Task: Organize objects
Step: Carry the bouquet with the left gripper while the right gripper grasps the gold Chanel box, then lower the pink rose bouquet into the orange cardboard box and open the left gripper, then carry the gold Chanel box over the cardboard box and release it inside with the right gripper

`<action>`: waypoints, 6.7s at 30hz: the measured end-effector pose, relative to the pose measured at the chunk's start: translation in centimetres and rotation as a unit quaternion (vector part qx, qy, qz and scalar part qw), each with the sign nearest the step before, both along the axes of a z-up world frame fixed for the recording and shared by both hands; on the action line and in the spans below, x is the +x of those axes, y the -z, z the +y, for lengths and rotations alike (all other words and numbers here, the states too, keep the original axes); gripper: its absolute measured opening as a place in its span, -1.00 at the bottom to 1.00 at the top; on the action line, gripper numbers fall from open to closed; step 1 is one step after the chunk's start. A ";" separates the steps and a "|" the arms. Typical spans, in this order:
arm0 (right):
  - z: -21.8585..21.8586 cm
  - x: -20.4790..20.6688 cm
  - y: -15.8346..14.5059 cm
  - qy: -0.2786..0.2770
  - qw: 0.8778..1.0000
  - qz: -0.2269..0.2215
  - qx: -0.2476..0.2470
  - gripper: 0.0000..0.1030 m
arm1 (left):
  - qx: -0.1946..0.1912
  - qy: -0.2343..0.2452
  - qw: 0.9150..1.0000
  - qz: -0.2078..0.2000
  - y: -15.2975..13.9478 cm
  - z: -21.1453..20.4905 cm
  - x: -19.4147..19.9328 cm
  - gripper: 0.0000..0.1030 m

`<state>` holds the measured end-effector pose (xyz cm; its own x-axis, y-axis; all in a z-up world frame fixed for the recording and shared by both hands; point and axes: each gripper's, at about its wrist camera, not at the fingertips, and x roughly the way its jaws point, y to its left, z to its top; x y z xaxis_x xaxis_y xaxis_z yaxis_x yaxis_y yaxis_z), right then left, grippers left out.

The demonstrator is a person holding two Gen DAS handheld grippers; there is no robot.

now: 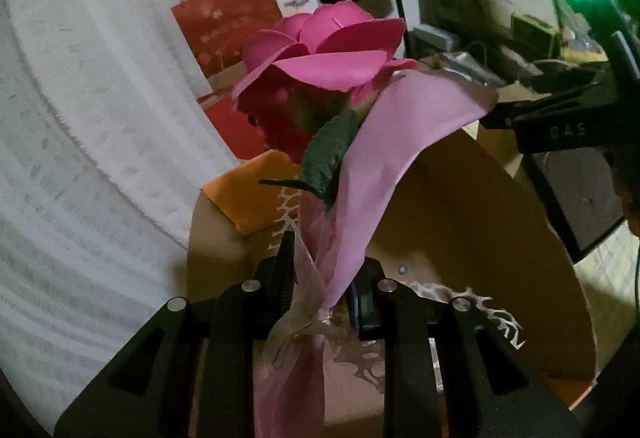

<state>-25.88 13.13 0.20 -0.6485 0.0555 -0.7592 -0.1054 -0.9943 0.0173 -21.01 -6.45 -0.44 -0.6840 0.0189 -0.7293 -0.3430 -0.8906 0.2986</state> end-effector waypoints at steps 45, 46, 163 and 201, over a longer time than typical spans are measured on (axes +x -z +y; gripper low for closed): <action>-0.7 2.6 -3.4 -0.029 0.999 0.010 0.014 0.03 | 0.015 -0.041 0.990 -0.137 3.0 -7.4 1.3 -0.74; -0.9 2.9 -3.7 -0.033 0.999 0.012 0.015 0.03 | 0.006 -0.040 0.989 -0.139 3.5 -7.0 1.3 -0.83; -25.1 -10.5 -2.4 -0.210 0.971 -0.111 -0.013 -0.03 | 0.195 -0.191 0.957 -0.099 2.6 -14.7 0.7 0.05; -17.7 -5.8 -4.7 -0.186 0.980 -0.069 0.007 0.55 | 0.180 -0.188 0.961 -0.095 1.7 -14.4 1.7 0.05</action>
